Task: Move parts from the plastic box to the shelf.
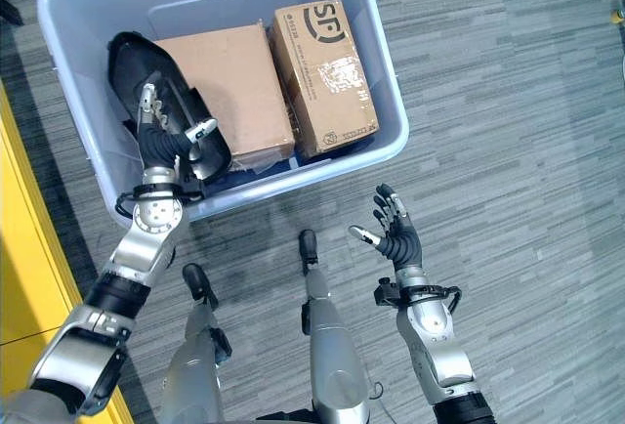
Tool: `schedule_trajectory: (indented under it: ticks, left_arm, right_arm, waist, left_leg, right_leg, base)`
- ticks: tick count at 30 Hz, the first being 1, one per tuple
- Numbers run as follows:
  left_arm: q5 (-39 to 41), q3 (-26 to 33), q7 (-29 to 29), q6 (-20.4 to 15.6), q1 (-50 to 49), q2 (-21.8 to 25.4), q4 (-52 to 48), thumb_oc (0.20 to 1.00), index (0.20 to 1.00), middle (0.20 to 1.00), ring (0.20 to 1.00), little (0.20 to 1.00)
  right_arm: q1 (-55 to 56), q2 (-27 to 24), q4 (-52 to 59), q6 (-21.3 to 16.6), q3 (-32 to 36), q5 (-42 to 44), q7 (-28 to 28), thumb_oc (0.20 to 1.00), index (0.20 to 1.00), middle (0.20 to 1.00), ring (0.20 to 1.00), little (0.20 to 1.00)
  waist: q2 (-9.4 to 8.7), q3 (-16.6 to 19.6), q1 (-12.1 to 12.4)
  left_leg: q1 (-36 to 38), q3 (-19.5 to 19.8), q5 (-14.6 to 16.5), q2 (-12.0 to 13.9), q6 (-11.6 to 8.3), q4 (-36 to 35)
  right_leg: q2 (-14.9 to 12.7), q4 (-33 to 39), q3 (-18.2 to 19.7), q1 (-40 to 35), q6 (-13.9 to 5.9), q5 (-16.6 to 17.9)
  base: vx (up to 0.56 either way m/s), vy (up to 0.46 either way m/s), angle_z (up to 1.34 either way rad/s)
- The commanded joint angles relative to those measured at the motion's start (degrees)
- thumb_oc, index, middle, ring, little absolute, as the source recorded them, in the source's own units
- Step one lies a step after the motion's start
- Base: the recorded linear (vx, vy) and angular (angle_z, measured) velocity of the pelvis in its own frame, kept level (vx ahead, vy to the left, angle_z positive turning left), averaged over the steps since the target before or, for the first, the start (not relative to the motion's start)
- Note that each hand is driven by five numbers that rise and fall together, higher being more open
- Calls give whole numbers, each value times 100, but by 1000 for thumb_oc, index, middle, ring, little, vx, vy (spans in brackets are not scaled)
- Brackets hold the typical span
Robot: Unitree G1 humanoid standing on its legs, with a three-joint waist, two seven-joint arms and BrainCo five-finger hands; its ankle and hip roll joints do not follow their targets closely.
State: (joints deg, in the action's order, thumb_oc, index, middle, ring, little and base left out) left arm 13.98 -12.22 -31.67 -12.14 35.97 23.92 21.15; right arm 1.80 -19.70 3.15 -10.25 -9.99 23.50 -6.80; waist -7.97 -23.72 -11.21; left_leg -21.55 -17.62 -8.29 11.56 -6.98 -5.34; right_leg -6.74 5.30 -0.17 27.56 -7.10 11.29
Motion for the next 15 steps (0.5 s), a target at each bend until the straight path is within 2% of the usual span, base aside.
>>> schedule_trajectory:
  ticks: [1,9,15]
  left_arm:
    - [-6,195,-309,-244,561,451,263,1000,1000,1000,1000,1000]
    - [133,281,-700,-146,1201,669,1142,1000,1000,1000,1000,1000]
    - [606,228,-669,-133,1809,794,1930,1000,1000,1000,1000,1000]
  right_arm:
    - [-102,-145,333,-383,201,77,-42,1000,1000,1000,1000,1000]
    - [-96,-228,335,-430,65,164,-86,1000,1000,1000,1000,1000]
    - [-119,-315,343,-409,-89,272,-40,1000,1000,1000,1000,1000]
  waist:
    - [-85,19,-106]
    - [-147,-6,-253]
    - [-266,-40,-358]
  left_leg:
    - [65,145,-92,352,-213,34]
    - [-108,155,-79,341,-229,35]
    - [-259,160,-34,334,-212,86]
  right_leg:
    - [-547,-41,-288,-842,-574,-478]
    - [-528,-31,-277,-688,-572,-448]
    - [-480,-32,-195,-542,-573,-421]
  base:
    - [7,1,-5]
    - [9,-3,-2]
    - [6,0,-4]
